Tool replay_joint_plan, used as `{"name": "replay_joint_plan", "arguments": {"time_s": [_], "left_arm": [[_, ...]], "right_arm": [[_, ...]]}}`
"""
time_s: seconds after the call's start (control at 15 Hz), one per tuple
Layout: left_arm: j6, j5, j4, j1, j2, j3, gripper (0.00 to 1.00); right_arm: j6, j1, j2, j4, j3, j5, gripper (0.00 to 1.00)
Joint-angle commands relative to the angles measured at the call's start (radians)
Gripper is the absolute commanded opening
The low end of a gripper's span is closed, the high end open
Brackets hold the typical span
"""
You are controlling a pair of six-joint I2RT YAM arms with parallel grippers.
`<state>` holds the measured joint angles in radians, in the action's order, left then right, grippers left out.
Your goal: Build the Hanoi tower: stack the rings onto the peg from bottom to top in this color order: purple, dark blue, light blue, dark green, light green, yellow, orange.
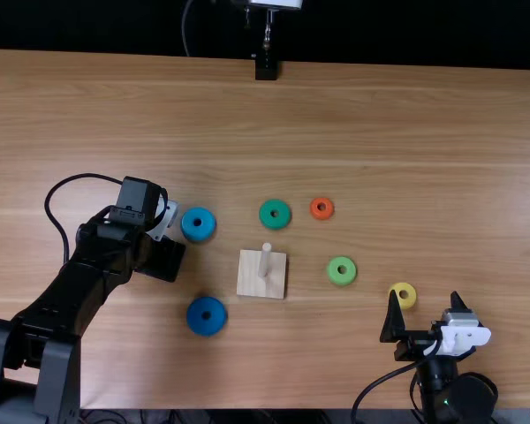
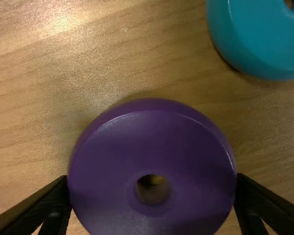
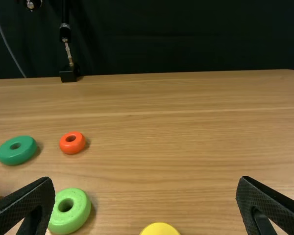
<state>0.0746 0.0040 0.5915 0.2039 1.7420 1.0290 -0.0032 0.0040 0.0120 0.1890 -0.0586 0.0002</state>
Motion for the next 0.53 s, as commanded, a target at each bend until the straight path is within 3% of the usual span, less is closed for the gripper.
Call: {"name": "replay_joint_plan", "arguments": {"time_s": [0.0,0.07,0.13,0.4,0.47], "left_arm": [[0.008,0.000,-0.001,0.009,0.027,0.019,0.23],[0.008,-0.002,-0.004,0.009,0.025,0.019,0.06],[0.008,0.000,-0.004,0.011,0.025,0.019,0.00],[0.003,0.003,0.012,0.012,0.016,0.062,0.00],[0.003,0.005,0.075,0.014,0.014,0.095,0.00]], "right_arm": [[-0.006,-0.002,-0.012,0.064,0.042,0.011,1.00],[-0.006,-0.002,-0.012,0.064,0.042,0.011,1.00],[-0.006,-0.002,-0.012,0.064,0.042,0.011,1.00],[-0.006,-0.002,-0.012,0.064,0.042,0.011,1.00],[-0.006,-0.006,-0.012,0.064,0.042,0.011,1.00]]}}
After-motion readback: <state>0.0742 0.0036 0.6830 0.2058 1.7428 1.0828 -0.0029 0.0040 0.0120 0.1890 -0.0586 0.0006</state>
